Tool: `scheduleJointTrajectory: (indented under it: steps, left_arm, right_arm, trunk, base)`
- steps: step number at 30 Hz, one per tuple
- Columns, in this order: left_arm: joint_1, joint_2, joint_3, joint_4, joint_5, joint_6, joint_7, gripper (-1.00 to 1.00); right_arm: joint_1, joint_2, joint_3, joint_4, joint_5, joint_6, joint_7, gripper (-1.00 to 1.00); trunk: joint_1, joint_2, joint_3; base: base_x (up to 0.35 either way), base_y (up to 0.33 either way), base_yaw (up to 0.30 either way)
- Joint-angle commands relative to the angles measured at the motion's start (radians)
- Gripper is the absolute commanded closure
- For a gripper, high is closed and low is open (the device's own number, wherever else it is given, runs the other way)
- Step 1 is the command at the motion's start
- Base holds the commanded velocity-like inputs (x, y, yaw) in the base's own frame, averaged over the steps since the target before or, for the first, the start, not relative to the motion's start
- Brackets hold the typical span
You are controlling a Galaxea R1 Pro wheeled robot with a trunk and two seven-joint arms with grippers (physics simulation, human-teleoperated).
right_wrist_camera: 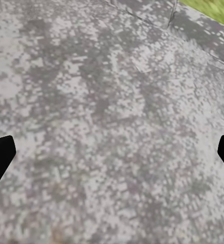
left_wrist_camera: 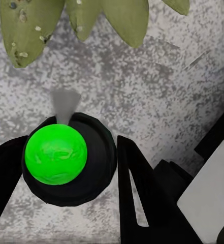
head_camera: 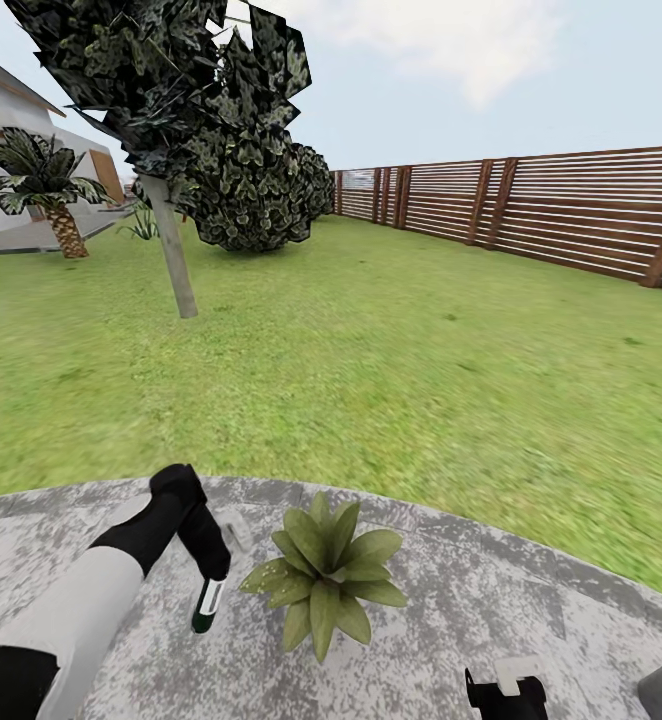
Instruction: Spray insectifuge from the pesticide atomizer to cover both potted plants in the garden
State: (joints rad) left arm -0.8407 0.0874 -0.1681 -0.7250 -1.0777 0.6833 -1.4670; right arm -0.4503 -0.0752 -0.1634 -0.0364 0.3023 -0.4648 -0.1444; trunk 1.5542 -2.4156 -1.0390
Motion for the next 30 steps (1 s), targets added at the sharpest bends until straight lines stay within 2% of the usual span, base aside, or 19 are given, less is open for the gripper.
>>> scheduleJointTrajectory:
  steps: [1, 12, 17, 20, 24, 30]
  left_arm:
    - [0.001, 0.002, -0.002, -0.002, -0.005, 0.010, -0.009, 1.00]
    - [0.013, 0.013, -0.005, 0.006, -0.007, -0.003, -0.012, 1.00]
    - [-0.005, 0.002, -0.004, 0.000, -0.008, 0.002, -0.019, 1.00]
    - [-0.042, -0.002, -0.003, -0.001, -0.007, 0.005, -0.023, 1.00]
    - [-0.076, -0.001, -0.005, -0.001, -0.009, 0.008, -0.060, 1.00]
    - [-0.072, 0.004, -0.013, 0.009, -0.009, 0.003, -0.067, 1.00]
  right_arm:
    - [-0.001, 0.000, -0.007, 0.001, 0.011, -0.003, -0.004, -1.00]
    - [-0.001, 0.000, -0.007, 0.001, 0.011, -0.003, -0.004, -1.00]
    - [-0.001, 0.001, -0.007, 0.001, 0.011, -0.003, -0.004, -1.00]
    - [-0.001, 0.001, -0.007, 0.001, 0.011, -0.003, -0.004, -1.00]
    - [-0.001, 0.001, -0.007, 0.001, 0.011, -0.002, -0.004, -1.00]
    - [-0.001, 0.000, -0.007, 0.001, 0.011, -0.003, -0.004, -1.00]
  trunk:
    - [0.000, 0.000, -0.001]
    - [0.000, 0.000, -0.001]
    - [0.000, 0.000, -0.001]
    - [0.000, 0.000, -0.001]
    - [0.000, 0.000, -0.001]
    - [0.000, 0.000, -0.001]
  base:
    - [0.000, 0.000, 0.000]
    - [0.000, 0.000, 0.000]
    - [0.000, 0.000, 0.000]
    - [0.000, 0.000, 0.000]
    - [0.000, 0.000, 0.000]
    - [0.000, 0.000, 0.000]
